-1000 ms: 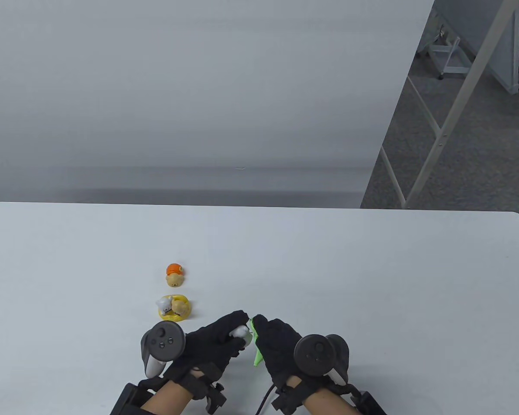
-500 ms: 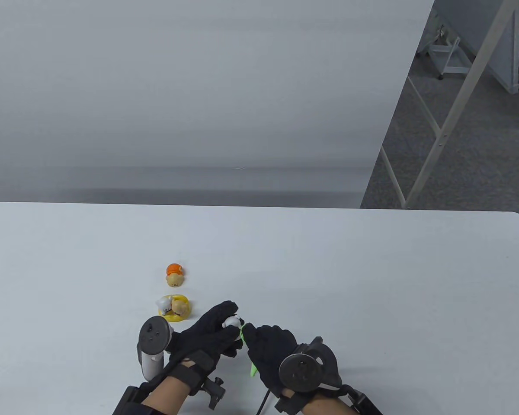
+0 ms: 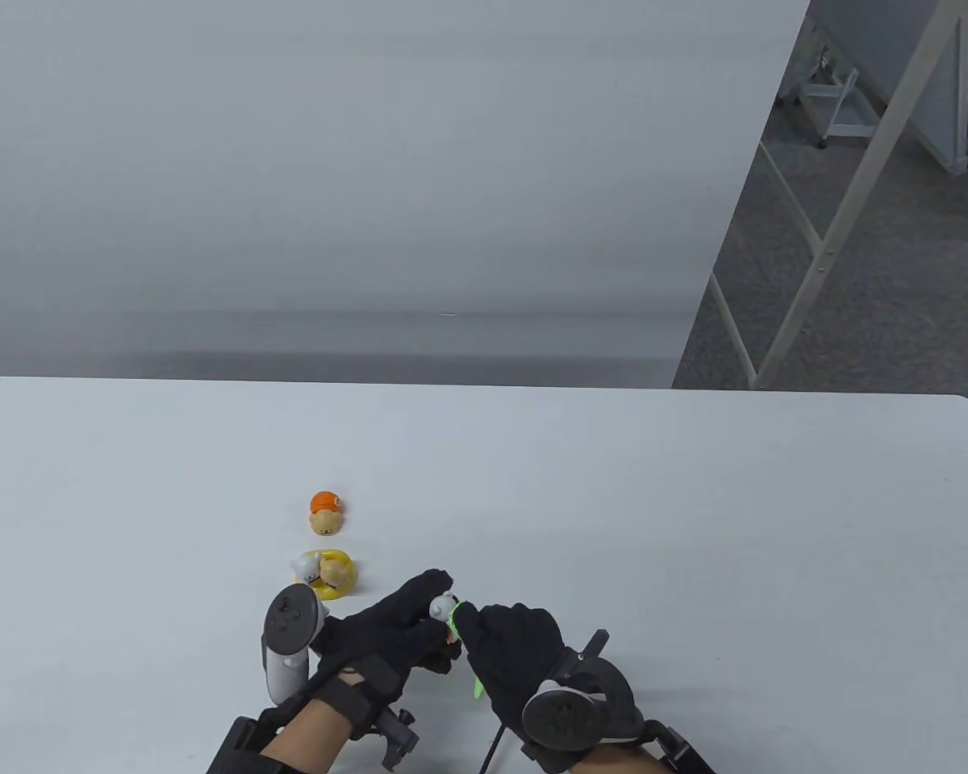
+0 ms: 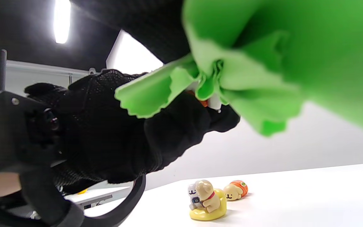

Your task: Dust the small ornaments

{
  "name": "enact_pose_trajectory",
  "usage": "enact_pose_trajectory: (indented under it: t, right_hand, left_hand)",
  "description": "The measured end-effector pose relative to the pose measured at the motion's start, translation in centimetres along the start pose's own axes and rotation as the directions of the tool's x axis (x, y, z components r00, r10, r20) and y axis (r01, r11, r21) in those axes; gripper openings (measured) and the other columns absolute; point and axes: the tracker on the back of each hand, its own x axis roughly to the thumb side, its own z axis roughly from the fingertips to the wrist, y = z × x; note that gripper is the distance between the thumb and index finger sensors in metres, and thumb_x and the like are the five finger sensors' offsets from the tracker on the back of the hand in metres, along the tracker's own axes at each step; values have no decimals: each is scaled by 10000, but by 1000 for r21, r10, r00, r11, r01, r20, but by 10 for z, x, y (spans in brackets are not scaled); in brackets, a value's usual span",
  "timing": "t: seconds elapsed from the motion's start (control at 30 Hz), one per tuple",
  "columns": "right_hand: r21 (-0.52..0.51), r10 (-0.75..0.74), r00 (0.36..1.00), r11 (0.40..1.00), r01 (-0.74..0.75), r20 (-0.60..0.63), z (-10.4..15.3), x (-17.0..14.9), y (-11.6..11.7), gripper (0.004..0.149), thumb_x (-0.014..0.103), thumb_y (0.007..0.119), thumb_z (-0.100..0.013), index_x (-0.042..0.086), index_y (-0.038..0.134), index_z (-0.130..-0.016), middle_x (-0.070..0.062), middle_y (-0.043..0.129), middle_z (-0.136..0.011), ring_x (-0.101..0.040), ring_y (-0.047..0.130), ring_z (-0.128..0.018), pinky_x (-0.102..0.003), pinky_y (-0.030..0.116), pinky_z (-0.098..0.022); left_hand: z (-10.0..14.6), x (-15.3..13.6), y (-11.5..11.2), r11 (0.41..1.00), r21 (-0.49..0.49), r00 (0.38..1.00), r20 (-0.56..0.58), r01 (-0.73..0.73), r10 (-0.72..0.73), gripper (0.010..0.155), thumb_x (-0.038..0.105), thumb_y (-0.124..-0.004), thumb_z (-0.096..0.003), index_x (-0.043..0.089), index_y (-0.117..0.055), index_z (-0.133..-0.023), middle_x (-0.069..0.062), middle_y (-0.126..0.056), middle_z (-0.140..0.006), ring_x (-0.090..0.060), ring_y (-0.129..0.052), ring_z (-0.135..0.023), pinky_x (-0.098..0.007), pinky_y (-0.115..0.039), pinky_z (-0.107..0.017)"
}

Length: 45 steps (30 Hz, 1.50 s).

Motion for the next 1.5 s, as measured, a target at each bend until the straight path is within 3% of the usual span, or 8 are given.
enact_pose_trajectory:
  t: [0.1,0.2,0.33,0.57,0.73,0.97,1.23,1.5]
  right_hand:
    - [17,12,1000,1000,-12,-5,-2,0,0,445,125,825,-537,-52,729,-934,-420,882,-732,-464,962,-461,-726,804,-436]
    - [16,-53,996,998,54,-66,-7,-8,-3,437,125,820,-538,-38,744,-936,-417,880,-734,-464,958,-460,-729,802,-436]
    - [22,-230,959,971,237,-166,-10,-21,-8,430,128,816,-543,-18,753,-943,-417,874,-749,-465,954,-472,-729,800,-443]
    - [13,-414,878,903,429,-242,-5,-37,-7,435,132,809,-545,-40,748,-940,-414,884,-739,-461,960,-466,-725,806,-437]
    - [-16,-396,897,916,401,-198,-1,-33,-5,449,126,817,-539,-73,736,-933,-418,888,-730,-462,964,-458,-728,811,-430]
    - [15,-109,993,994,110,-54,-2,-9,-1,444,124,828,-530,-62,750,-925,-421,888,-724,-468,962,-455,-738,802,-434]
    - [-5,-123,991,992,123,-61,-6,-10,-1,434,123,816,-536,-45,756,-931,-422,878,-730,-470,952,-461,-744,792,-439]
    - [4,-263,955,964,266,-135,-13,-20,-12,433,130,806,-545,-30,756,-944,-419,869,-752,-475,945,-478,-748,787,-445]
  left_hand:
    - [-1,13,-3,987,-14,985,68,160,-159,652,207,-900,-435,-59,-729,-1006,-321,-870,-919,-381,-1142,-540,-455,-1056,-338]
    - [1,26,-16,936,-76,932,157,343,-328,654,184,-891,-428,-59,-719,-1010,-314,-866,-934,-397,-1143,-558,-460,-1058,-353]
    - [1,17,-13,985,-43,979,120,170,-163,657,171,-888,-427,-51,-709,-1019,-302,-862,-948,-416,-1133,-574,-476,-1052,-367]
    - [-1,4,-7,998,-30,996,65,-61,63,648,170,-868,-434,-17,-702,-1032,-282,-845,-972,-403,-1122,-611,-470,-1046,-399]
    - [2,-1,-5,989,34,989,1,-145,145,651,192,-867,-443,-25,-696,-1033,-285,-842,-964,-383,-1125,-599,-450,-1050,-391]
    - [5,8,-6,988,71,991,6,135,-135,669,288,-900,-465,-70,-724,-1001,-313,-869,-902,-391,-1128,-564,-458,-1048,-356]
    - [6,29,-17,925,-21,919,126,379,-374,649,208,-901,-430,-56,-740,-1000,-318,-868,-919,-454,-1109,-629,-525,-1034,-407]
    - [5,20,-12,986,-27,975,151,167,-161,733,200,-876,-445,-40,-592,-1077,-283,-811,-980,-466,-1066,-701,-537,-1005,-471]
